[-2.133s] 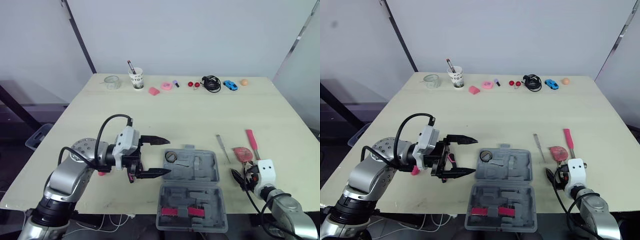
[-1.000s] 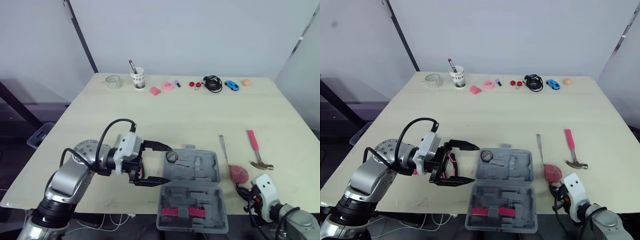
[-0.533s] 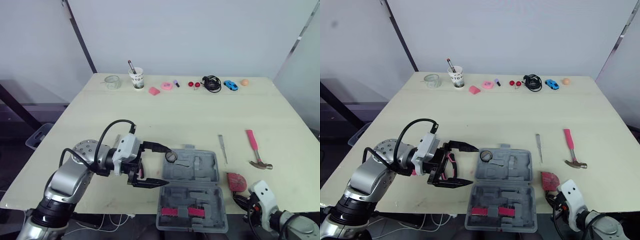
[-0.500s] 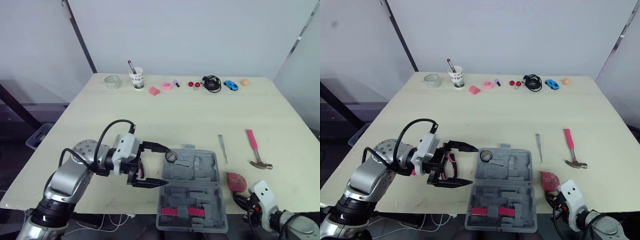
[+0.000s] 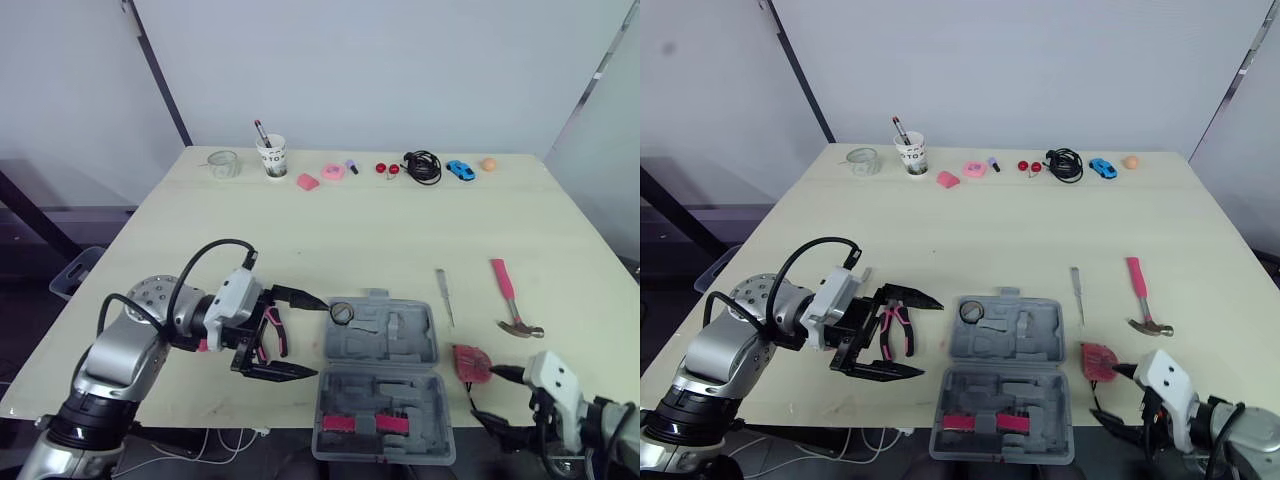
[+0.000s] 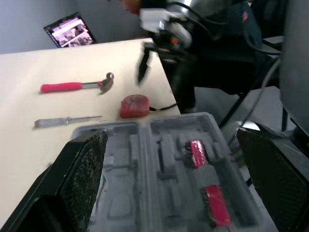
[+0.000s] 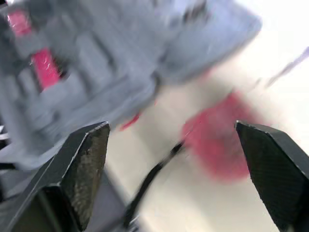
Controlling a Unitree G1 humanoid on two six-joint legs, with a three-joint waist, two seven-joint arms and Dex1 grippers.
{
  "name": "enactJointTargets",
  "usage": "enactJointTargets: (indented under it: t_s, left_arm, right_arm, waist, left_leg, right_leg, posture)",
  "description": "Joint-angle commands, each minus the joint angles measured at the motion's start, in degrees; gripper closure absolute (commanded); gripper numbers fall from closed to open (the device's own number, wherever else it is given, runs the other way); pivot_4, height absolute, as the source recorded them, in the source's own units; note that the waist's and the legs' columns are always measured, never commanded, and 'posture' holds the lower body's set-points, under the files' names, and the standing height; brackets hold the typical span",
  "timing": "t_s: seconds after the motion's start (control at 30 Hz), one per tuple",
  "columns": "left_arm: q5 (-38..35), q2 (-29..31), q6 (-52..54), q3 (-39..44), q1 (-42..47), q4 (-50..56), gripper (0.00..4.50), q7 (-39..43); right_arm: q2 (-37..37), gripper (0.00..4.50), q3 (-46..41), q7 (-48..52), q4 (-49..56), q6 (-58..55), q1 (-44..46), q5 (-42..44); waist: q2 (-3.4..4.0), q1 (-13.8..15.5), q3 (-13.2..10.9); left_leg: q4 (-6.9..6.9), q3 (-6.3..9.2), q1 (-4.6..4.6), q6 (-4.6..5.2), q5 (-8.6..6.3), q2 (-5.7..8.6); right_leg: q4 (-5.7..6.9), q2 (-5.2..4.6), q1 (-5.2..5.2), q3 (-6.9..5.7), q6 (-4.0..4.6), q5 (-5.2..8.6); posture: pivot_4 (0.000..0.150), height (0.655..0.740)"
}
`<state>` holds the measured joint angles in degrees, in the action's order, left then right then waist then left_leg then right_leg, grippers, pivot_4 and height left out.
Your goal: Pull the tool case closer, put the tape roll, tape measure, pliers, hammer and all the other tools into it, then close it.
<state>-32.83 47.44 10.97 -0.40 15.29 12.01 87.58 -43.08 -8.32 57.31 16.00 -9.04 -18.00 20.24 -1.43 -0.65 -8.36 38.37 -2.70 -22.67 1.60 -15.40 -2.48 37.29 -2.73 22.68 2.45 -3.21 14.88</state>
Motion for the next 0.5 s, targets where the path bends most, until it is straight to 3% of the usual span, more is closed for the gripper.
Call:
enactJointTargets:
  t_s: [0.03,0.5]
  left_arm:
    - [-1.1,0.9,-1.5,1.9,0.5,-0.3,0.0,2.0]
    - [-3.9,2.3,-0.7,3.9,-0.5,1.6,0.0,2.1]
  right_arm:
    - [-0.2,0.06,0.3,3.9,-6.2,6.2,2.9,-0.6]
    - [1.3,0.06,8.3,10.5,-32.8,22.1,20.0,-8.8]
  waist:
    - [-0.01,0.1,0.0]
    - [0.01,0.0,0.0]
  left_leg:
    - [0.0,0.0,-0.02,0.0,0.0,0.0]
    - [0.02,-0.02,-0.03,0.0,0.0,0.0]
  right_leg:
    - [0.0,0.0,0.0,-0.01,0.0,0.0]
    - [0.03,0.01,0.0,0.0,-0.18,-0.12]
  posture:
    - [0.15,0.74]
    - [0.15,0.74]
